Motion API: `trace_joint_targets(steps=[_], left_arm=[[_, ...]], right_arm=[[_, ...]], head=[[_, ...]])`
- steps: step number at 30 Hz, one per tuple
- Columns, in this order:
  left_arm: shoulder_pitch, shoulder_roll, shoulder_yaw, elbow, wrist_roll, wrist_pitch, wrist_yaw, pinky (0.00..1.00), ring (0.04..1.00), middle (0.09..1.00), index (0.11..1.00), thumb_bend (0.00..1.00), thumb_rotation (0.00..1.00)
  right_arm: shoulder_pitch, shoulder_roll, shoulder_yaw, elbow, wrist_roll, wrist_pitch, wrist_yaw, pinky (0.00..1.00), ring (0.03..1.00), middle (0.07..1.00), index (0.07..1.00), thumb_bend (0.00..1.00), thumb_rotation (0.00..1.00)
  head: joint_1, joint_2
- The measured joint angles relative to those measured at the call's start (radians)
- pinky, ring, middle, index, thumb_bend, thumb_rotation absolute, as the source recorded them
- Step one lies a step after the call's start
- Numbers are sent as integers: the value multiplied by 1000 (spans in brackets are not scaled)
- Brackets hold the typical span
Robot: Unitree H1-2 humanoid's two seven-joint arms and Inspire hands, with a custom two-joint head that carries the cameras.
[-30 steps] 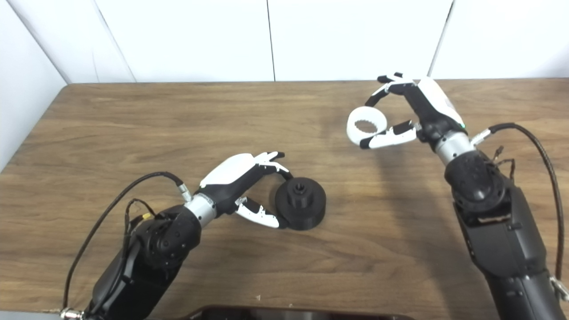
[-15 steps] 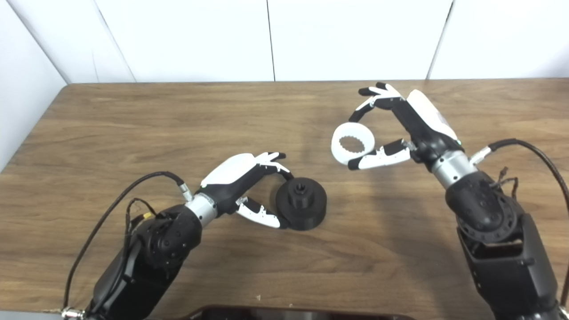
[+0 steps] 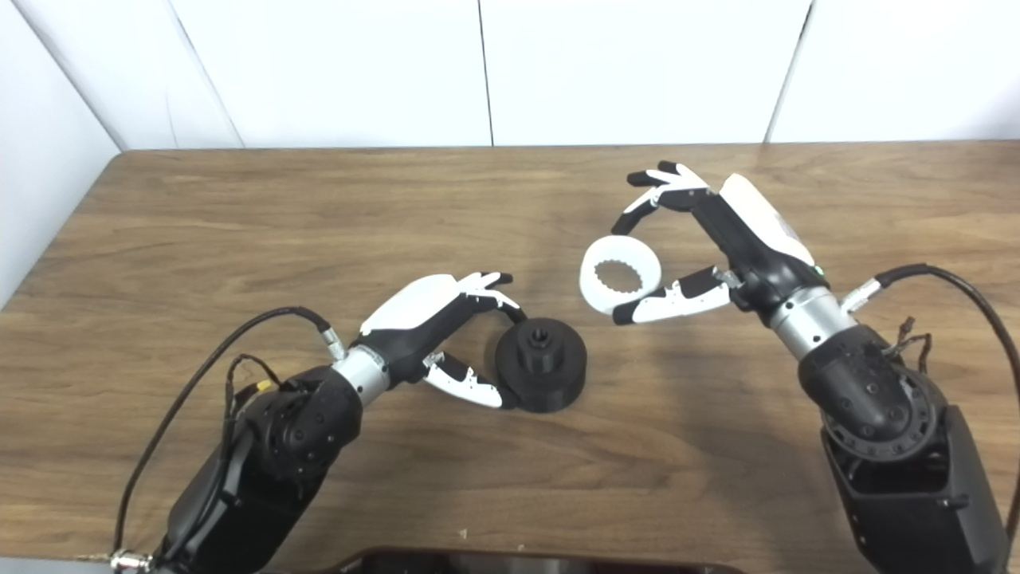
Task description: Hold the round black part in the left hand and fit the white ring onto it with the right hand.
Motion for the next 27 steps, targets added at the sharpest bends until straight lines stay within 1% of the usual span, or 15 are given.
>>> trace_joint_targets(steps=[2,7,17,27], left_arm=[[0,0,0,0,-1,0,0,837,1000,988,732,835,270],[0,0,0,0,-1,1,0,837,1000,991,732,833,266],[-1,0,-1,0,-1,3,0,841,1000,989,734,831,265],[-1,0,-1,0,-1,3,0,837,1000,992,739,827,269]], right_arm=[[0,4,10,-1,2,12,11,918,983,876,489,524,152],[-1,6,24,-4,2,14,20,926,986,875,489,525,152],[-3,25,66,-9,-26,15,38,900,977,873,489,525,150],[-2,38,80,-9,-31,15,49,916,986,874,488,525,150]], head=[[-3,2],[-2,3],[2,8],[5,12]])
